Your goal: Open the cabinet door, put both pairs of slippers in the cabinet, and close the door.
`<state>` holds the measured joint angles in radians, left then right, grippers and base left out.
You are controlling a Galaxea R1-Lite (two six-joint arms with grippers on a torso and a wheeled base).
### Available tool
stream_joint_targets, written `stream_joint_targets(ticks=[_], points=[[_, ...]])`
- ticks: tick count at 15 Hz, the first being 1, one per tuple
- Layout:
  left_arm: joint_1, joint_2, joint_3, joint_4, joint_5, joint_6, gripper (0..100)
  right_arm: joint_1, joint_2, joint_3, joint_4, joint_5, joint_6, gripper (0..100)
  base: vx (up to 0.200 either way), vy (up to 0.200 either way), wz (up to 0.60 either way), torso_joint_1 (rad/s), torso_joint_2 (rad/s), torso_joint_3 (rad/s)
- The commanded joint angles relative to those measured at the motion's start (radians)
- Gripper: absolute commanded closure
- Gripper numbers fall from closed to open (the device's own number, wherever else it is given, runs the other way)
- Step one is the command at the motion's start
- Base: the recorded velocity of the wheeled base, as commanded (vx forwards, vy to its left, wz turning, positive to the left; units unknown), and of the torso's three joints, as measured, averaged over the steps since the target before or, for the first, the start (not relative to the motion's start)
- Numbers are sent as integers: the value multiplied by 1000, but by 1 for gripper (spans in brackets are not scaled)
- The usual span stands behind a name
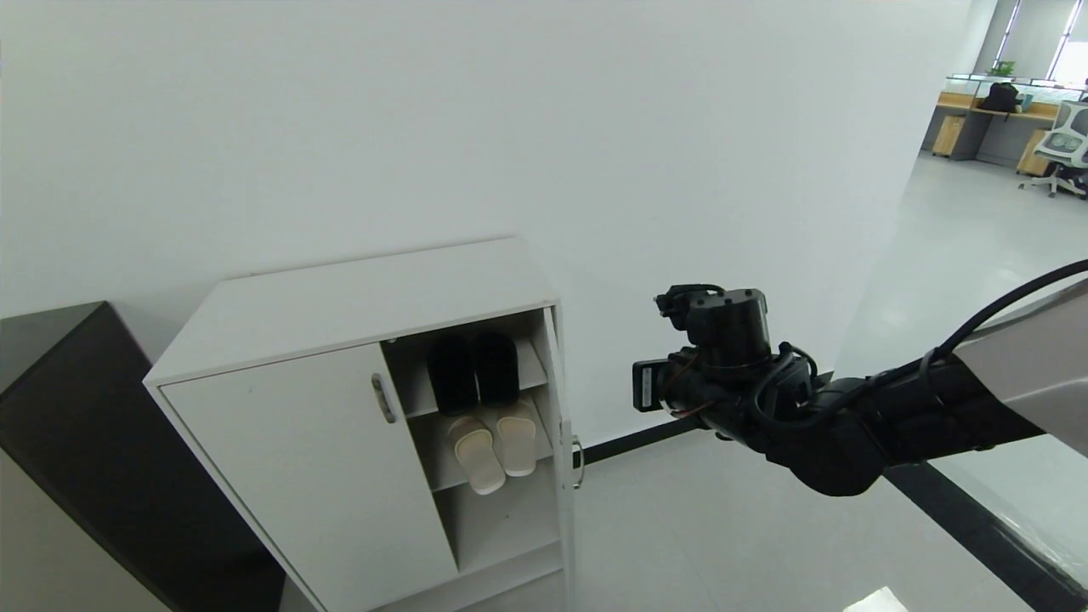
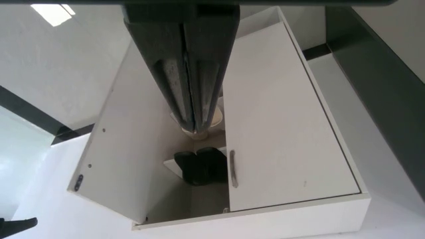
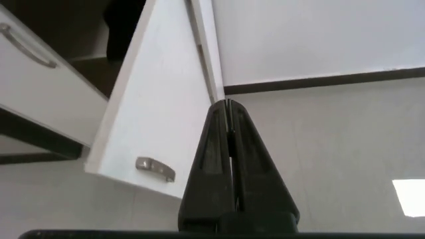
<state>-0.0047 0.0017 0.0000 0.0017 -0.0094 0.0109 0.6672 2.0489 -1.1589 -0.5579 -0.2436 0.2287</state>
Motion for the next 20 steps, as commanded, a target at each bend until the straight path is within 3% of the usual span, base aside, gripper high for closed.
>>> stream_joint_targets(ticks=[1, 5, 10, 17, 20], points=[[0, 1, 0, 0, 0, 0, 100, 23, -32, 36, -4, 29, -2, 100, 0, 0, 0, 0, 0, 0], [0, 1, 0, 0, 0, 1, 100, 46, -82, 117, -4, 86, -16, 100, 0, 0, 0, 0, 0, 0], [0, 1, 0, 0, 0, 1, 100, 52, -55, 122, -20, 84, -57, 100, 0, 0, 0, 0, 0, 0], [0, 1, 0, 0, 0, 1, 100, 55, -58, 133, -22, 78, -57, 100, 0, 0, 600, 2, 3, 3], [0, 1, 0, 0, 0, 1, 100, 54, -61, 170, -106, 79, -66, 100, 0, 0, 0, 0, 0, 0]])
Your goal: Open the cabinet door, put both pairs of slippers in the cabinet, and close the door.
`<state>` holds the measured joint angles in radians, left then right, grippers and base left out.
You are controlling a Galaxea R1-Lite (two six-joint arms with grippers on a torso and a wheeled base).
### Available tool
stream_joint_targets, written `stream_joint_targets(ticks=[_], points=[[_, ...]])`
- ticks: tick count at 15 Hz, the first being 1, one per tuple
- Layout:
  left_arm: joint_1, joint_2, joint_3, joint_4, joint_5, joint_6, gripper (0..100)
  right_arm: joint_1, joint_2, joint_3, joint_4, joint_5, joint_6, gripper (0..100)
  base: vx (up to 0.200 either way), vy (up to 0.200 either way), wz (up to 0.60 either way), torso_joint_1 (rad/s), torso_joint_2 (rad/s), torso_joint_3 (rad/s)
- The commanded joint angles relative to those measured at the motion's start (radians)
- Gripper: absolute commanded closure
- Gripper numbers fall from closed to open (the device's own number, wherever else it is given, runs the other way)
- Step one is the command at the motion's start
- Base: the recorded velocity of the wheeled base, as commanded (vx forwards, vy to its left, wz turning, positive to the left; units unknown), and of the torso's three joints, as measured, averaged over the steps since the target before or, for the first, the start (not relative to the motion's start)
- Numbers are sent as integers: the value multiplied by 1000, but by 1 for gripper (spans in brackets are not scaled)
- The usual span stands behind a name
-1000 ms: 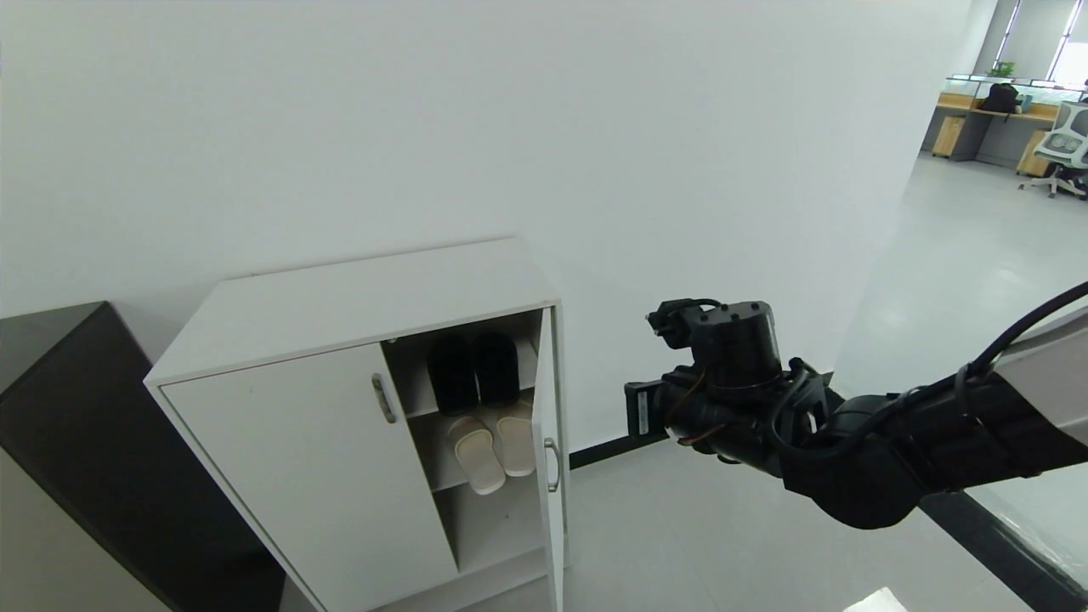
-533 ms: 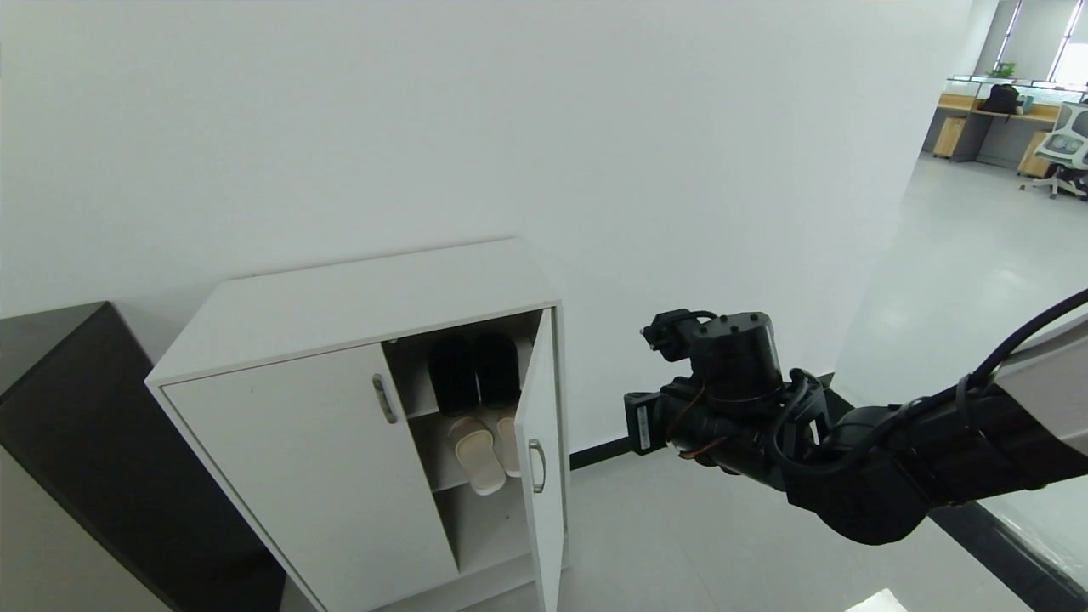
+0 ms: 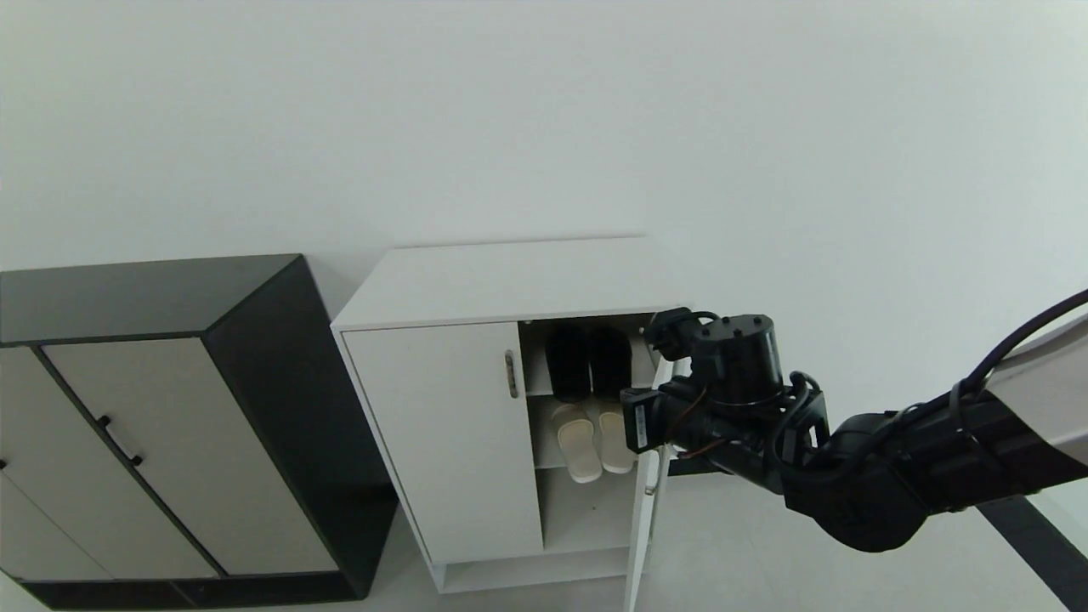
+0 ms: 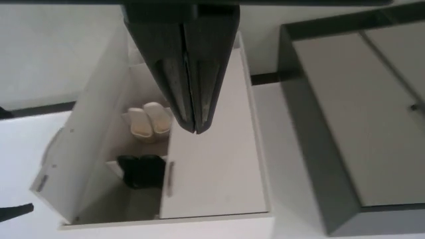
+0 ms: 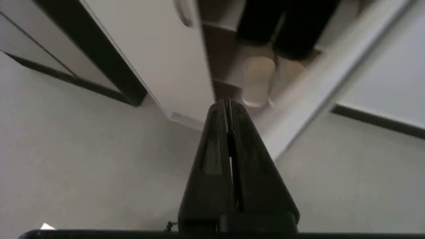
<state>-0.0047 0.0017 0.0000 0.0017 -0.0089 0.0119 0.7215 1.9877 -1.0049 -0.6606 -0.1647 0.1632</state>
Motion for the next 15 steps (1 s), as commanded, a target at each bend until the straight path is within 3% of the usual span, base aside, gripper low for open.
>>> stream_joint_targets(ticks=[1, 15], points=[[0, 1, 0, 0, 0, 0, 100, -1, 3, 31, -33, 1, -19, 100, 0, 0, 0, 0, 0, 0], [0, 1, 0, 0, 0, 0, 100, -137, -10, 80, -34, 24, -85, 100, 0, 0, 0, 0, 0, 0]])
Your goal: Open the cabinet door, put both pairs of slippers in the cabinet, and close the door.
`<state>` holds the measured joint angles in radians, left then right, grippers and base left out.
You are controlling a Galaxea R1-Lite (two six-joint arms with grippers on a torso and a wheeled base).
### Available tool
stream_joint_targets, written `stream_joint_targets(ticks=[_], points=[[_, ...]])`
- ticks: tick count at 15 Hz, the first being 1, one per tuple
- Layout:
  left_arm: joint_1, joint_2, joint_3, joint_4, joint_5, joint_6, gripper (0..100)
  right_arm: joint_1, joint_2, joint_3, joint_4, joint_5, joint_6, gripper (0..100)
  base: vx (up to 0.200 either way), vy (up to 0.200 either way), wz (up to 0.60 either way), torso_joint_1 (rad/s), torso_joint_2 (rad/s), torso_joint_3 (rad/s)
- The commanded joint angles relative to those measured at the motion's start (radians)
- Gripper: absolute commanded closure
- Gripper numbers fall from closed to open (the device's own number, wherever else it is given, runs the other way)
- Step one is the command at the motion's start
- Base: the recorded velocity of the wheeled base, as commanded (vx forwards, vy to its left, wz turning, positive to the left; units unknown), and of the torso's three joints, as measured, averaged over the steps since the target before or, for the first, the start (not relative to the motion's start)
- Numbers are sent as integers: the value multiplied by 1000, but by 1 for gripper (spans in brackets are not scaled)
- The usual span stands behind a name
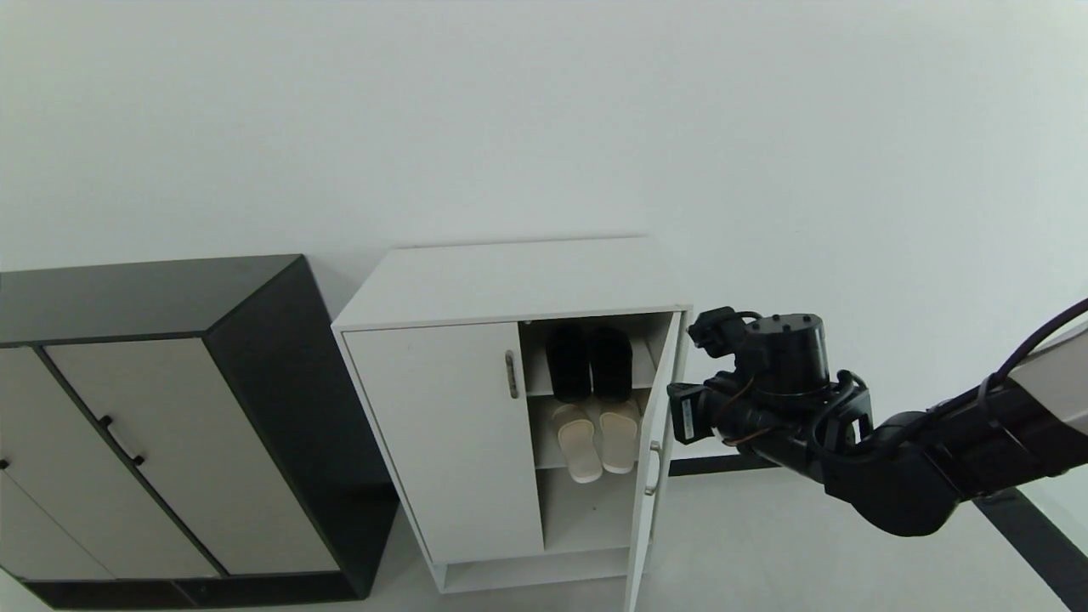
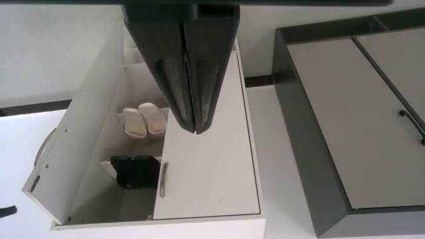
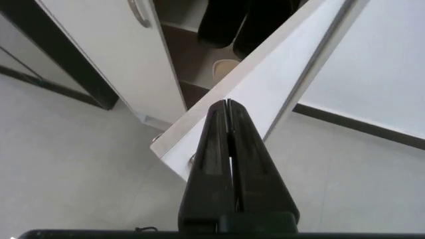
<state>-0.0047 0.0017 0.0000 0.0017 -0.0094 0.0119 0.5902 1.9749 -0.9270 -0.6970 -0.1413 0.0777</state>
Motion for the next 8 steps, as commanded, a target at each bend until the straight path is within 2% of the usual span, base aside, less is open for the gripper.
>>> stream_joint_targets(ticks=[1, 8], points=[[0, 1, 0, 0, 0, 0, 100, -13, 18, -1, 7, 0, -10, 100, 0, 0, 0, 0, 0, 0], [0, 1, 0, 0, 0, 0, 100, -20, 117, -33, 4, 2, -15, 100, 0, 0, 0, 0, 0, 0]])
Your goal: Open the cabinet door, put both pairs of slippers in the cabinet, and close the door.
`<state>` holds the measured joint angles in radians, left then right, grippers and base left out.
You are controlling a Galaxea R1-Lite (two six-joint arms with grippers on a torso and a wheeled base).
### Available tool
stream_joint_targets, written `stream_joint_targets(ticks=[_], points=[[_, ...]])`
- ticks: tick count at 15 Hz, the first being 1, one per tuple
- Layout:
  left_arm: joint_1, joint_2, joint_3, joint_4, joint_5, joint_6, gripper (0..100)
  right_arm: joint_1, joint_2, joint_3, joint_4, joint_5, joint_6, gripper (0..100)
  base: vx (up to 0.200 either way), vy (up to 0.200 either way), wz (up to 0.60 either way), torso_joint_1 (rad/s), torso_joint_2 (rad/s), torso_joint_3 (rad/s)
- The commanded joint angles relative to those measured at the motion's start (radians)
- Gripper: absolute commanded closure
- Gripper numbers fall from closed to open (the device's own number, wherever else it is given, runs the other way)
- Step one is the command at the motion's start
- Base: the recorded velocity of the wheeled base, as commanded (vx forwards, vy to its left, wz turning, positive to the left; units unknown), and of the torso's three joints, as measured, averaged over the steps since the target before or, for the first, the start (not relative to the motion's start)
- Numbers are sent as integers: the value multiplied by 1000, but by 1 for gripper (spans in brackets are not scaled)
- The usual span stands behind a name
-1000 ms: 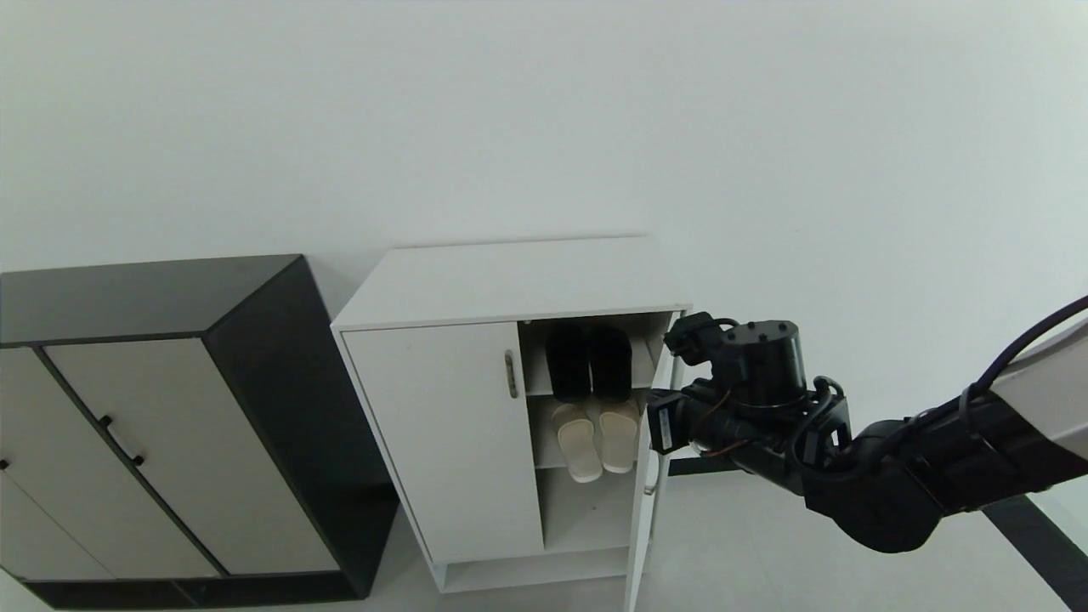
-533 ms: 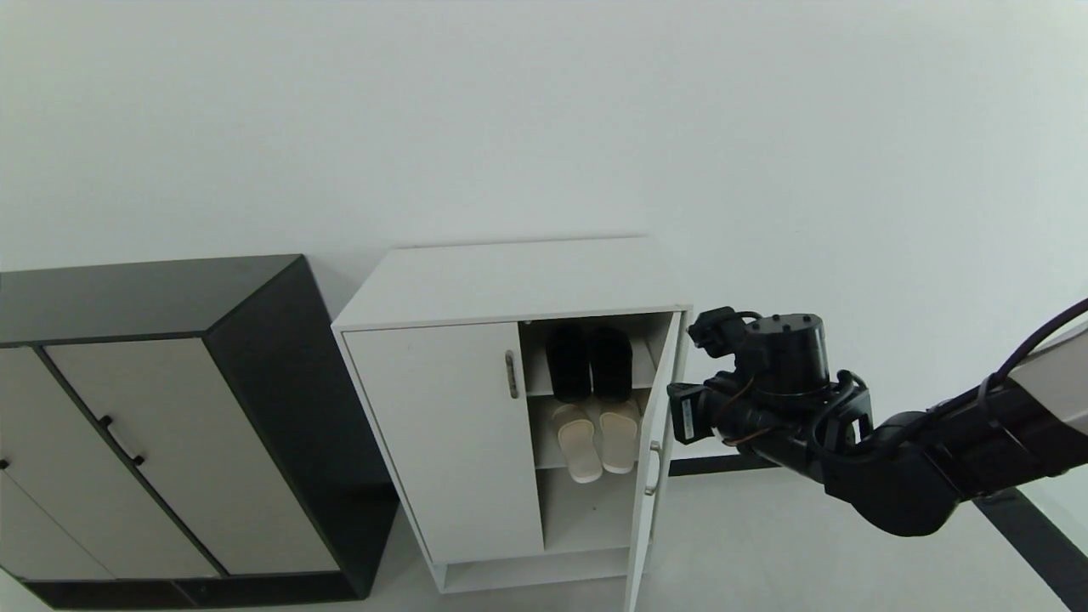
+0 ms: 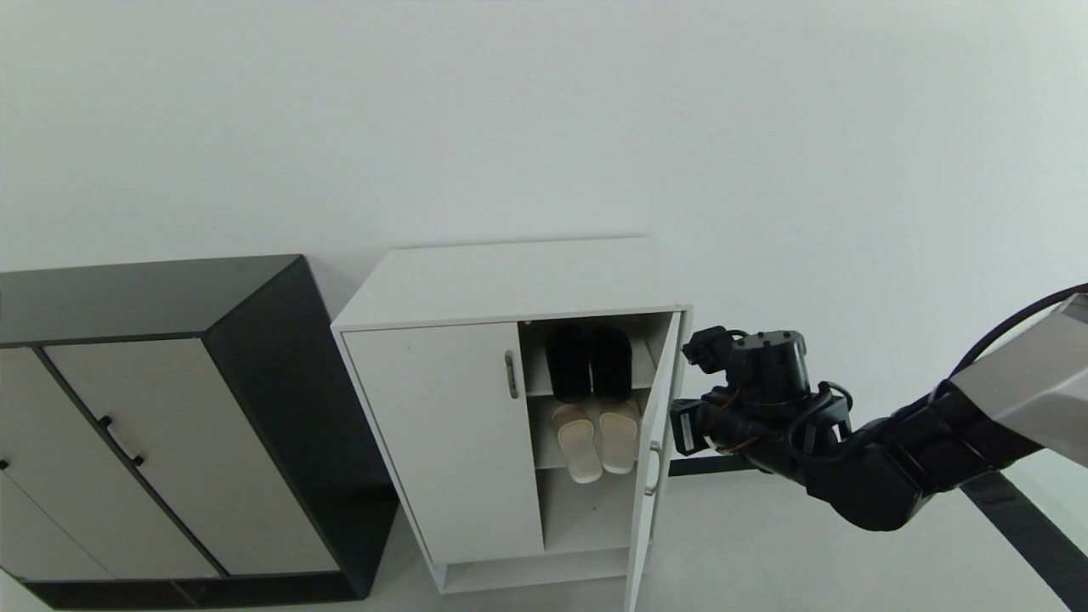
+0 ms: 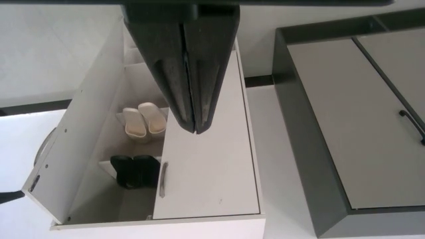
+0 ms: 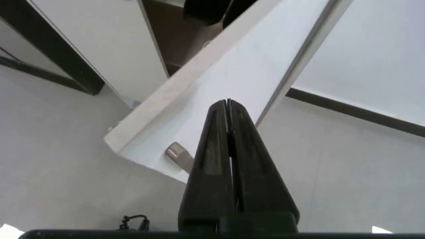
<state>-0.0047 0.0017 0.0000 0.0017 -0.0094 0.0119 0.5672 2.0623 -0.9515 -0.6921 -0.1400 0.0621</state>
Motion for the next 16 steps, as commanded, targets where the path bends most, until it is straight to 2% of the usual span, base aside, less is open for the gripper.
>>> stream_joint_targets(ticks=[1, 5, 8, 13, 16], points=[[0, 1, 0, 0, 0, 0, 100, 6, 41, -18, -3, 0, 2, 100, 0, 0, 0, 0, 0, 0], [0, 1, 0, 0, 0, 0, 100, 46, 91, -66, -41, 0, 12, 100, 0, 0, 0, 0, 0, 0], [0, 1, 0, 0, 0, 0, 100, 59, 136, -85, -170, 0, 45, 100, 0, 0, 0, 0, 0, 0], [0, 1, 0, 0, 0, 0, 100, 65, 119, -49, -267, 42, 68, 100, 0, 0, 0, 0, 0, 0], [0, 1, 0, 1, 0, 0, 100, 40, 16, 122, -268, 306, 47, 100, 0, 0, 0, 0, 0, 0]])
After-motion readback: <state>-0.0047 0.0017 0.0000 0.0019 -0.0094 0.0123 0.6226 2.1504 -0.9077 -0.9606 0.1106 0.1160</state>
